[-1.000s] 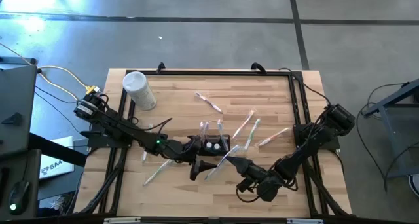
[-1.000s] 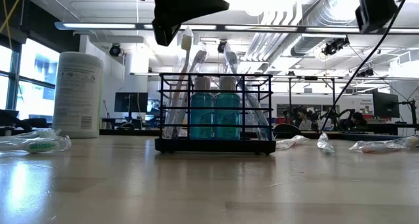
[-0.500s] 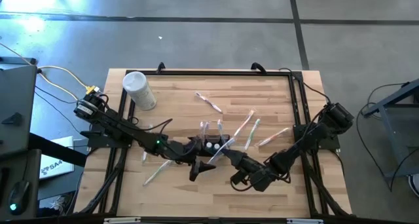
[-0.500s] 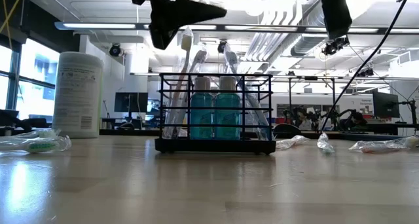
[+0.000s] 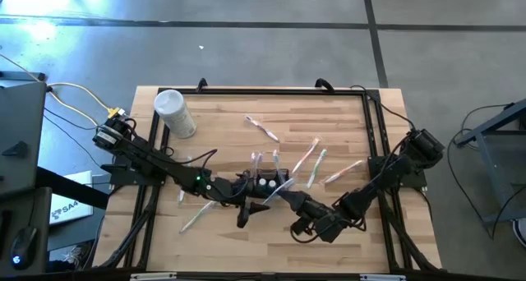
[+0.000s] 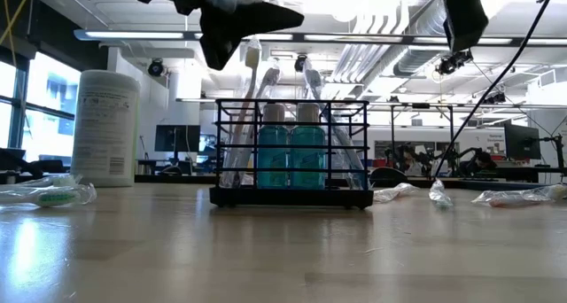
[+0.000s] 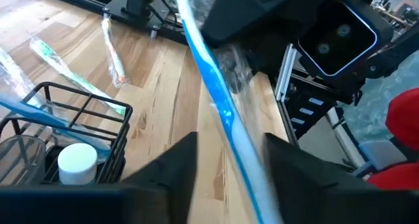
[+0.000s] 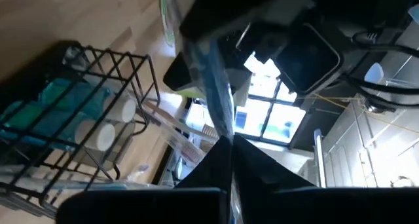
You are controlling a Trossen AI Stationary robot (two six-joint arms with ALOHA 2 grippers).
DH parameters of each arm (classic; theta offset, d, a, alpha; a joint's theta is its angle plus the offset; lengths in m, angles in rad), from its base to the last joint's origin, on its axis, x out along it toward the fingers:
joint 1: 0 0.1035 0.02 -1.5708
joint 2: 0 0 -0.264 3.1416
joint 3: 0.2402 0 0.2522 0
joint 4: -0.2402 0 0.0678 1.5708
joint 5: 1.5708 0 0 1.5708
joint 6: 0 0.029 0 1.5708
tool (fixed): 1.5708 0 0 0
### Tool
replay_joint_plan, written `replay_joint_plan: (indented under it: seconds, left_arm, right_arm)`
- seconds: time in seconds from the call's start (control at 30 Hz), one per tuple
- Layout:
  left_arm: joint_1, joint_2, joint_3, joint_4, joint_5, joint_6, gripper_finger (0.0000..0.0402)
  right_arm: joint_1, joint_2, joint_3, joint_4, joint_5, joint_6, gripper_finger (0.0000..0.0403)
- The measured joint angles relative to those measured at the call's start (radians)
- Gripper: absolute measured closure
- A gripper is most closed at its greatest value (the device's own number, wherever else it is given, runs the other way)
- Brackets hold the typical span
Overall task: Pick & Place toothbrushing station
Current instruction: Put the blue toothbrush into the black wire organizer
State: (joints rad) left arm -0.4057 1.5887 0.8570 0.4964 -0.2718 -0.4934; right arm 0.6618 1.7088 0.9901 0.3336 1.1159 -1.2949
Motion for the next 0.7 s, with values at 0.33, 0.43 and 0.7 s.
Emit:
replay_joint_plan:
  seconds: [0.33,0.43,0.7]
  left_arm:
    - [0.0,0.0,0.0,-0.009,-0.005,0.021,0.0375]
    - [0.0,0.0,0.0,-0.015,-0.006,0.019,0.0367]
    - [0.0,0.0,0.0,-0.007,-0.109,0.105,0.0379]
  right_arm:
    - [0.022,-0.001,0.0,0.0,-0.027,0.124,0.0345]
    - [0.044,-0.001,0.0,-0.001,0.005,0.142,0.0305]
    - [0.109,-0.001,0.0,-0.06,0.12,0.499,0.0201]
